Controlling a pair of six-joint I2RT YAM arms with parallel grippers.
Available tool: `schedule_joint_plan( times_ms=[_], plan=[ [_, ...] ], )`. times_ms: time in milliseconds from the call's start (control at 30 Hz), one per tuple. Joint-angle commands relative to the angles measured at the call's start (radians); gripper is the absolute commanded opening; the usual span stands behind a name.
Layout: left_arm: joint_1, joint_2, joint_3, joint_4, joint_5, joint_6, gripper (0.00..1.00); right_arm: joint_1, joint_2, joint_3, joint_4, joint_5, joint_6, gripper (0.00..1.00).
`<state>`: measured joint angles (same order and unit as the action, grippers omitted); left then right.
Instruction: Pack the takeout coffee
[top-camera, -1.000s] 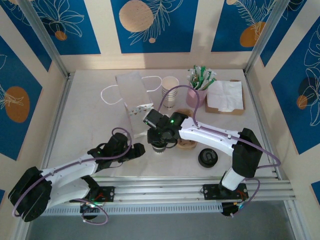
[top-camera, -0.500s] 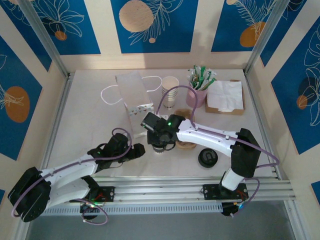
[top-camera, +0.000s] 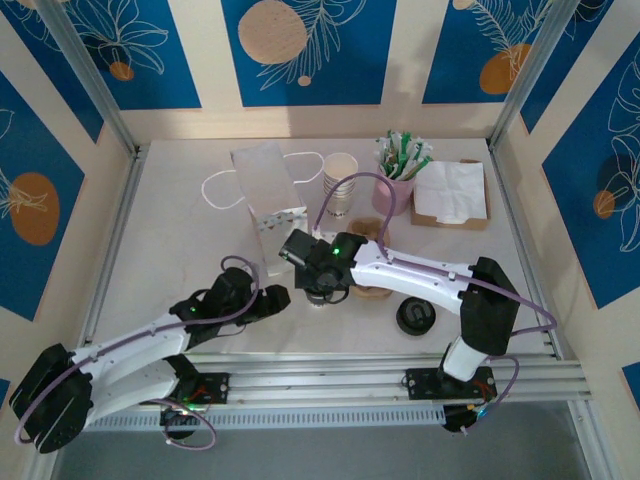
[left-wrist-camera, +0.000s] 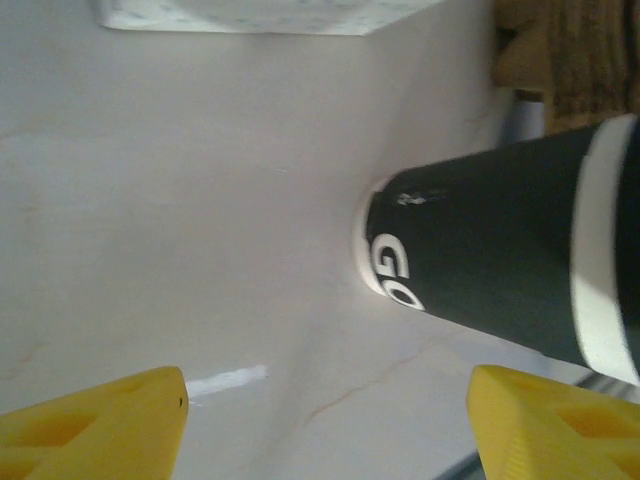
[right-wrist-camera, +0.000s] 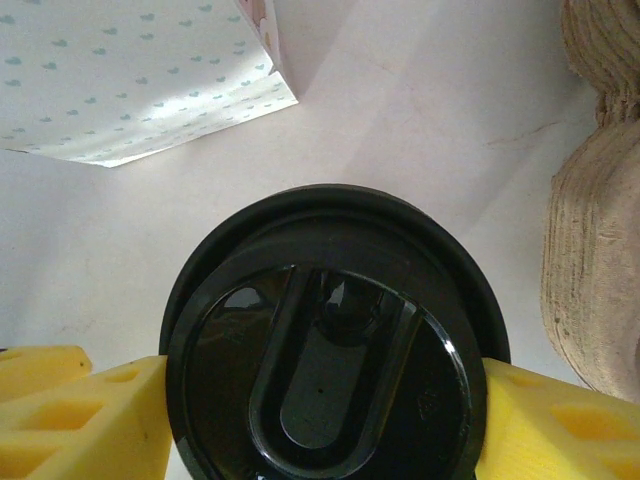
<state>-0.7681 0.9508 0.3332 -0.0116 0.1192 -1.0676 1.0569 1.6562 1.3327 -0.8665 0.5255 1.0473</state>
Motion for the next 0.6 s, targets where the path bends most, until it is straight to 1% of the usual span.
schedule_joint_plan(
  times_ms=[0,200,367,467,567],
  plan=[
    [-0.029,-0.029,-0.064,0.163,0.062,-0.100,0.72,0.006,0.074,-0.086,-0.113,-0.087,0.076,0.71],
    [-0.072,-0.047,-0.097,0.212,0.039,-0.154,0.71,0.005,0.078,-0.099,-0.093,-0.098,0.114,0.71],
    [-0.104,-0.039,-0.141,0.346,0.019,-0.224,0.71,0.006,0.083,-0.112,-0.092,-0.117,0.134,0.71],
    [-0.137,-0.024,-0.142,0.402,-0.009,-0.241,0.70,0.006,0.089,-0.112,-0.098,-0.127,0.143,0.71],
    [-0.152,0.012,-0.146,0.477,-0.012,-0.256,0.70,0.005,0.093,-0.106,-0.104,-0.135,0.152,0.70]
  ],
)
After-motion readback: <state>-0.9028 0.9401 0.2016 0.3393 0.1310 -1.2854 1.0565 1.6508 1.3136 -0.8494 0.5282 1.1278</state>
